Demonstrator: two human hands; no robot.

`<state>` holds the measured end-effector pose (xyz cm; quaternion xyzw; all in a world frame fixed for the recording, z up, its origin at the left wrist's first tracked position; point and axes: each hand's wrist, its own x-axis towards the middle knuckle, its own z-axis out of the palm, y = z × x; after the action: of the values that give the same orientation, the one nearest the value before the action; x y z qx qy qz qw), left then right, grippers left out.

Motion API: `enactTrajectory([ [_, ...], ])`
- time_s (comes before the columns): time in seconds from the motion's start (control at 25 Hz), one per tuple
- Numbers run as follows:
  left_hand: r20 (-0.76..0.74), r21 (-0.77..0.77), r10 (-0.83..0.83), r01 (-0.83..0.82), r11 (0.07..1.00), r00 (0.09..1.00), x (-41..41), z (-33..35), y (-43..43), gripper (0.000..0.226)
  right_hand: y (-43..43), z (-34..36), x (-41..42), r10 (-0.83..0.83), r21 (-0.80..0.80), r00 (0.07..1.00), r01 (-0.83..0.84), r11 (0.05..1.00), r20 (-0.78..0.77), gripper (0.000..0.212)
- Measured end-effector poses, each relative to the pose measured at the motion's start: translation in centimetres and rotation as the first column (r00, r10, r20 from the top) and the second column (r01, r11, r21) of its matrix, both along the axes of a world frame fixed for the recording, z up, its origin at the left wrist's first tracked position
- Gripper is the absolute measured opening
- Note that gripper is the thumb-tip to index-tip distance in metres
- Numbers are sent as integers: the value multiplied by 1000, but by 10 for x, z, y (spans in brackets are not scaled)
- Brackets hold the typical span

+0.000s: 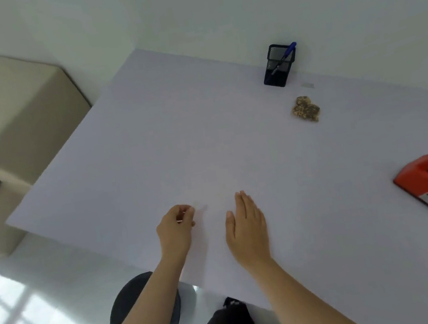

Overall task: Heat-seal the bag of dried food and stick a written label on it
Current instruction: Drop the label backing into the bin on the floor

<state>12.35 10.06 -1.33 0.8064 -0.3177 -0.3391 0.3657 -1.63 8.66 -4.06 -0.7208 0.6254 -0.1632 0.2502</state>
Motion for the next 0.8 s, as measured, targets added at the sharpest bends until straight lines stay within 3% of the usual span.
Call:
enactTrajectory([
  [0.2, -40, -68, 380, -382, 922, 924, 9, -11, 112, 12, 102, -10, 30, 209, -37, 975, -206, 978, 81, 53],
  [0.36, -40, -78, 535, -536, 840, 844, 22, -31, 184, 8, 168, -45, 42, 363, -44, 919, -360, 932, 155, 38],
  [0.6, -63, 101, 564, -557, 824, 823, 49, -88, 250, 10, 212, -113, 62, 315, 272, 944, -330, 904, 100, 41],
  [0.8, -33, 225, 524, -505, 833, 851, 94, -206, 273, 10, 207, -233, 107, 402, 583, 909, -271, 766, -106, 36],
])
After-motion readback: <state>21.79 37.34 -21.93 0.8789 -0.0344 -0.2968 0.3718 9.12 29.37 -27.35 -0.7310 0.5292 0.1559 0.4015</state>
